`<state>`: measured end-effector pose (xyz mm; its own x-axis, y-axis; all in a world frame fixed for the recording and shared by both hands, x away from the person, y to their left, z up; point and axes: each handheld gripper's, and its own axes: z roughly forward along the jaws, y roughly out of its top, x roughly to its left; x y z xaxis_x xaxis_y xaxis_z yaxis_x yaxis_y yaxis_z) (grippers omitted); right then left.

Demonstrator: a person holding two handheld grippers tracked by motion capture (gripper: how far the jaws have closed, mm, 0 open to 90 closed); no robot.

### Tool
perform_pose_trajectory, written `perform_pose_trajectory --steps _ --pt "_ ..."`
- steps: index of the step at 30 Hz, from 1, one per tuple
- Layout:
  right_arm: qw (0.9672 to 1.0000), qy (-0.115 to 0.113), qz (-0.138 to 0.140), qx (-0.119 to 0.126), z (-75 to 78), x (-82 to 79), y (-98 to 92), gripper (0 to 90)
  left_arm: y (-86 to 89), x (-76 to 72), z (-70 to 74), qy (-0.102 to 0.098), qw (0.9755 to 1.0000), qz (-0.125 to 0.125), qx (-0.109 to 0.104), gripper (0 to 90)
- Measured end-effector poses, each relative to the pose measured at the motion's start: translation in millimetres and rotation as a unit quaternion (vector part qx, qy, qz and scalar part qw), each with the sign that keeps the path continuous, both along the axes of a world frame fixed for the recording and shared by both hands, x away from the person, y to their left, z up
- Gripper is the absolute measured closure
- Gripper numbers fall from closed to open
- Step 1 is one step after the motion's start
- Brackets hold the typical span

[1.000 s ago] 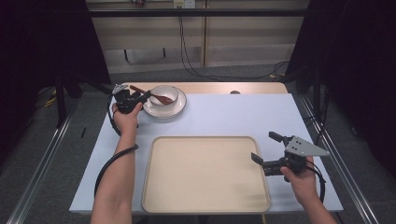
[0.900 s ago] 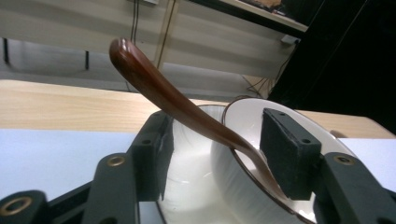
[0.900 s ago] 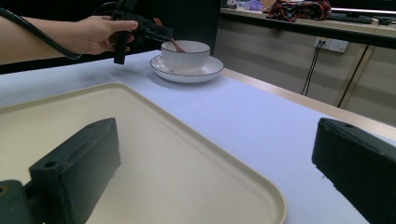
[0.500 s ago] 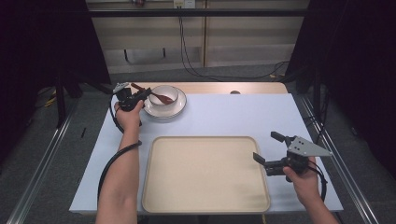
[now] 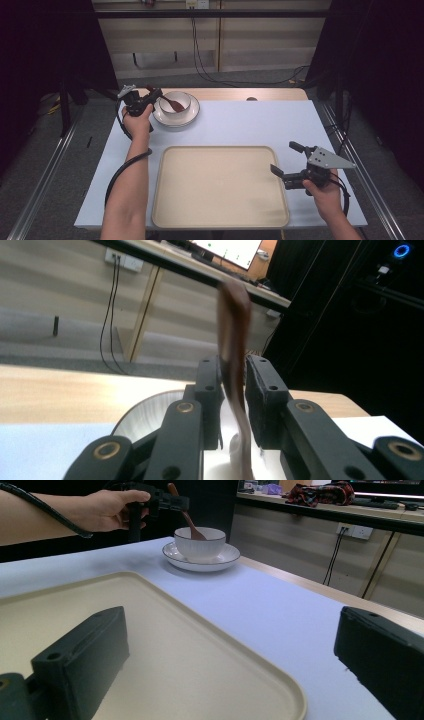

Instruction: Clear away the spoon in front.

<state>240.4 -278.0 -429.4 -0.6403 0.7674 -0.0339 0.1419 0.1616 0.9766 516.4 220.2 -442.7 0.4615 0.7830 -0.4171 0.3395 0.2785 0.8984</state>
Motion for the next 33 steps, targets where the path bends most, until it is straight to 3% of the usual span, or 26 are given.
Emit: perform_pose_trajectory --steps 2,5,13,16,23,26,30,33 --pt "1.0000 -0.001 0.001 0.000 0.4 -0.5 -0.1 0.8 1.7 -1.5 5.1 -0.003 0.9999 -0.005 0.015 77.3" --pt "1.0000 -0.003 0.001 0.001 0.8 -0.6 -0.6 0.8 5.0 -4.4 14.7 -0.012 0.9998 -0.010 0.015 79.4" --pt "1.0000 -0.004 -0.001 0.005 1.6 -0.6 -0.7 0.8 6.6 -6.6 27.0 -0.012 0.9994 -0.025 0.019 83.2" --pt "1.0000 -0.004 -0.002 0.005 1.8 -0.9 -0.7 0.9 4.2 -6.5 30.1 -0.014 0.9996 -0.024 0.009 83.3" --pt "1.0000 -0.003 -0.001 0.006 1.5 -0.6 -0.4 0.8 1.4 -5.5 44.5 -0.024 0.9987 -0.040 0.022 83.4" --pt "1.0000 -0.004 -0.001 0.006 1.6 -0.5 -0.5 0.9 -0.7 -5.5 50.6 -0.029 0.9987 -0.039 0.014 83.4" --pt "1.0000 -0.004 -0.001 0.006 1.8 -0.5 -0.8 0.8 0.3 -6.7 59.3 -0.033 0.9979 -0.047 0.028 83.4" --pt "1.0000 -0.004 -0.001 0.007 1.7 -0.5 -0.5 0.8 -0.5 -7.4 62.6 -0.036 0.9979 -0.048 0.024 83.4"
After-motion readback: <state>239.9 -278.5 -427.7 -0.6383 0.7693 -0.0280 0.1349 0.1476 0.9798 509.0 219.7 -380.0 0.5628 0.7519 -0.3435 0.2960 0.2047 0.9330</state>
